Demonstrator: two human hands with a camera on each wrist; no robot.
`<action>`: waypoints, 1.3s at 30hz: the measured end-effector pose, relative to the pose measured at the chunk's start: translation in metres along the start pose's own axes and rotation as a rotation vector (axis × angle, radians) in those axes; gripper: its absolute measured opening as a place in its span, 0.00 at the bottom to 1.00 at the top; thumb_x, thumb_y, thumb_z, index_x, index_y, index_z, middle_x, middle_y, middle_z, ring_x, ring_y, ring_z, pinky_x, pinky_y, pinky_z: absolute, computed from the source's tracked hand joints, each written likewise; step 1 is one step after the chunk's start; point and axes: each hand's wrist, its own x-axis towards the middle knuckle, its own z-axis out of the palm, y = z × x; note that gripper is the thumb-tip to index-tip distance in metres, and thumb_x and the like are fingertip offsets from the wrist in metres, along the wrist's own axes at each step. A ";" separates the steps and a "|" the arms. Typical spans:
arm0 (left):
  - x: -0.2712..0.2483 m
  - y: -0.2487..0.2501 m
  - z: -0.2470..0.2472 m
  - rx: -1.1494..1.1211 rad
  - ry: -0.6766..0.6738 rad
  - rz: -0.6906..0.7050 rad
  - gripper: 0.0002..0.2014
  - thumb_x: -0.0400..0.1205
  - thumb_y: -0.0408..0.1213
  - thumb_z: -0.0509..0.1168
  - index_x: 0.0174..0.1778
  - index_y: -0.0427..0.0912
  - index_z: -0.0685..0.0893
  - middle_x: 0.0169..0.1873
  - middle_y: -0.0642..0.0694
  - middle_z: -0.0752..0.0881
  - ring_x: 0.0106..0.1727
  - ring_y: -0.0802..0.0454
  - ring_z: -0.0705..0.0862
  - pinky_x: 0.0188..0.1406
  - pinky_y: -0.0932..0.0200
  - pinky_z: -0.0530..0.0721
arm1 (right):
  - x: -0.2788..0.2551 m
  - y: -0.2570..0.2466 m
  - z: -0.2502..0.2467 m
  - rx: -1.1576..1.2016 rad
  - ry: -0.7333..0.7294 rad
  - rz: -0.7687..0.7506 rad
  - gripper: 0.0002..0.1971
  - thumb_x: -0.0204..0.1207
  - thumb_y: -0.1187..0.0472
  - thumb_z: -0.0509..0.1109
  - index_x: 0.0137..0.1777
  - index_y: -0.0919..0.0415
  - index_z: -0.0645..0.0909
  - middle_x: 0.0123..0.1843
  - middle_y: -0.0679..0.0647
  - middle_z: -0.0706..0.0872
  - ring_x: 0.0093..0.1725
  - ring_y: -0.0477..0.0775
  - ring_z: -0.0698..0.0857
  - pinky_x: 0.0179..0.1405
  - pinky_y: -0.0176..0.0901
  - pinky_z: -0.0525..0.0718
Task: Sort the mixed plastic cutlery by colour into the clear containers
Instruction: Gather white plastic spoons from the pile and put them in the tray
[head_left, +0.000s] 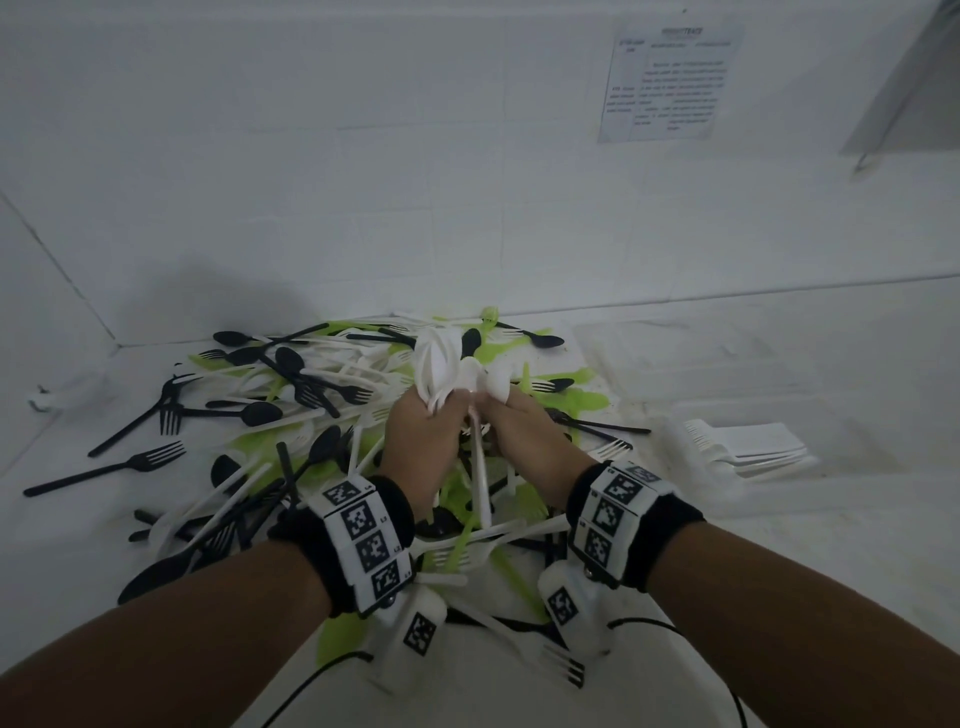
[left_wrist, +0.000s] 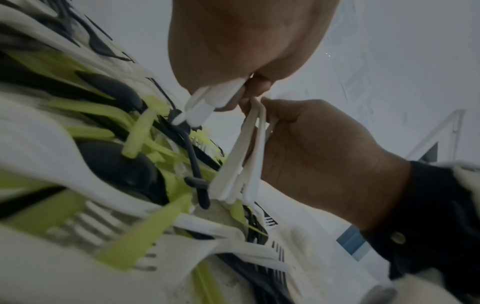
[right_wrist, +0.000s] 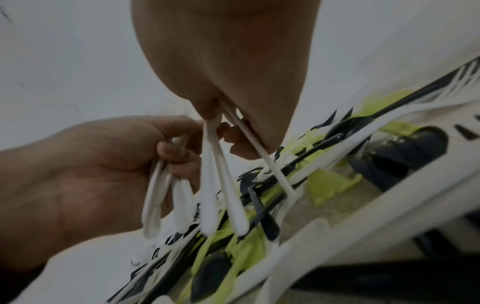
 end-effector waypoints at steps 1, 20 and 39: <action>0.003 -0.001 -0.001 0.040 0.042 0.011 0.08 0.84 0.39 0.69 0.52 0.39 0.89 0.42 0.39 0.92 0.42 0.49 0.89 0.47 0.43 0.89 | 0.001 0.000 0.001 -0.040 0.070 -0.034 0.16 0.91 0.58 0.58 0.65 0.68 0.83 0.61 0.68 0.87 0.60 0.63 0.86 0.59 0.60 0.85; 0.002 0.003 0.009 0.043 0.023 0.104 0.10 0.86 0.48 0.69 0.52 0.46 0.89 0.37 0.53 0.89 0.38 0.54 0.86 0.40 0.55 0.83 | 0.009 0.006 -0.002 -0.021 0.264 -0.073 0.09 0.83 0.47 0.68 0.51 0.48 0.86 0.36 0.56 0.84 0.35 0.53 0.82 0.44 0.61 0.88; -0.006 0.020 -0.002 0.026 -0.315 0.007 0.09 0.92 0.38 0.60 0.63 0.44 0.84 0.37 0.52 0.91 0.23 0.58 0.77 0.24 0.62 0.75 | 0.016 -0.007 -0.013 0.372 0.153 0.042 0.13 0.88 0.64 0.59 0.55 0.74 0.81 0.41 0.63 0.81 0.39 0.59 0.80 0.41 0.53 0.82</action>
